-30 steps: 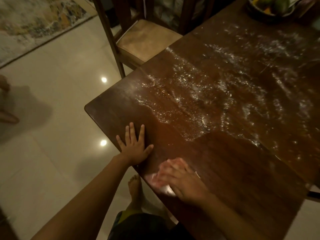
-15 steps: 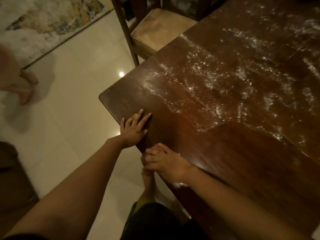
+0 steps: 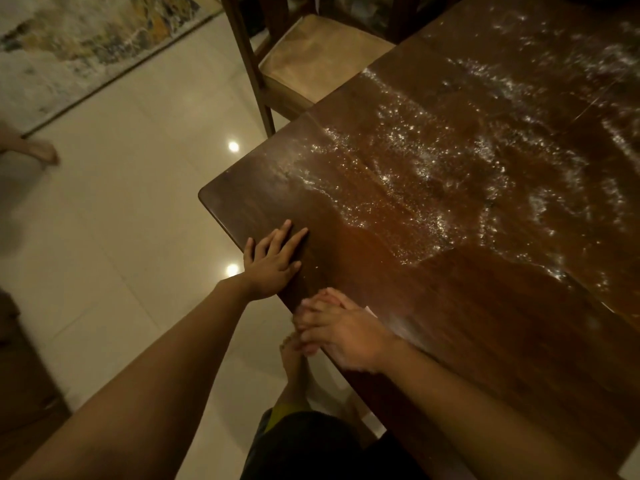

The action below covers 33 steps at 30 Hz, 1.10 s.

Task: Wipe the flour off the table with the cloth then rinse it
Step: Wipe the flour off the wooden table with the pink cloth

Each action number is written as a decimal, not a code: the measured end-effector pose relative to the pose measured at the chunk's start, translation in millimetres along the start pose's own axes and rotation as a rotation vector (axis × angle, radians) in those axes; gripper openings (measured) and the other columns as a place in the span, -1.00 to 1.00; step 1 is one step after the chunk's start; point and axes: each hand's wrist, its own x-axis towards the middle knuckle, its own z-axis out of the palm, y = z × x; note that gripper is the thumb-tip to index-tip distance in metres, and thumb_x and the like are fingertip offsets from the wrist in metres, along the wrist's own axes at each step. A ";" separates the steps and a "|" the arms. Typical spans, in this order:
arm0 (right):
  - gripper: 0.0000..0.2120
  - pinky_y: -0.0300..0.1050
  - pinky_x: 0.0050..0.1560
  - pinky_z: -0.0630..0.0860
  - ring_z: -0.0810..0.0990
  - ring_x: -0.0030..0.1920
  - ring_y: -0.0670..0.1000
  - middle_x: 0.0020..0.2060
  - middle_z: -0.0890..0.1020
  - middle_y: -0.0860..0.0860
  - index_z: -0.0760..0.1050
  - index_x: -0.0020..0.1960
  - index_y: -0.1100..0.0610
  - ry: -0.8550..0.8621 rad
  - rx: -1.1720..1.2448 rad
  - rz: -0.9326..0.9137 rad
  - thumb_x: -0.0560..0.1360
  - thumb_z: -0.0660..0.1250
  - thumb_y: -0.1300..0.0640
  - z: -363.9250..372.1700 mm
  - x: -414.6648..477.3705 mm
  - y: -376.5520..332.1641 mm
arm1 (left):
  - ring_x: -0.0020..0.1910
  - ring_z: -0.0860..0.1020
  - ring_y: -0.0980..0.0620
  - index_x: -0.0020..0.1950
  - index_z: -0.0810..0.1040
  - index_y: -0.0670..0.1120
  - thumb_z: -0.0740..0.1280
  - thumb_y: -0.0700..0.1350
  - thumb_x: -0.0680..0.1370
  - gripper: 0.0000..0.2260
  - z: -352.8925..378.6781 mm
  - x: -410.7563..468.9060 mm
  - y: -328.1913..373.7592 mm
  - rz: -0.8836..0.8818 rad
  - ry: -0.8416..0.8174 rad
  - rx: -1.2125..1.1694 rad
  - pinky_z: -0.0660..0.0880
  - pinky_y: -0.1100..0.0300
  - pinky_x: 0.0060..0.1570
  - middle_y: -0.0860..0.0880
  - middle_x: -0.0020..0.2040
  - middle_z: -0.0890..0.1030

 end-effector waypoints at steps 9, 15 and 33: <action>-0.50 0.35 0.55 -0.07 0.18 0.58 0.02 0.47 0.44 -0.09 0.48 0.41 -0.08 0.363 0.061 0.558 0.53 0.22 0.25 -13.9 32.4 9.0 | 0.58 -0.20 0.02 0.53 -0.20 0.36 0.01 0.19 0.66 -0.48 0.9 1.2 -4.9 0.045 0.003 -0.029 -0.32 -0.18 0.46 0.18 0.58 -0.30; -0.49 0.16 0.58 -0.08 0.15 0.58 -0.13 0.45 0.43 -0.23 0.52 0.35 -0.20 0.030 0.152 0.138 0.52 0.29 0.26 -19.5 -7.3 24.4 | 0.58 -0.19 0.03 0.56 -0.18 0.27 0.05 0.12 0.67 -0.45 -0.1 0.4 -6.2 0.049 0.005 -0.104 -0.33 -0.14 0.47 0.20 0.59 -0.27; -0.57 0.33 0.55 0.03 0.09 0.59 -0.12 0.48 0.40 -0.21 0.45 0.41 -0.20 0.221 0.067 0.357 0.59 0.24 0.13 -23.2 -19.3 39.9 | 0.59 -0.12 -0.01 0.59 -0.15 0.21 0.21 -0.04 0.62 -0.32 0.5 1.5 -18.4 0.126 0.030 -0.199 -0.27 -0.18 0.48 0.18 0.60 -0.19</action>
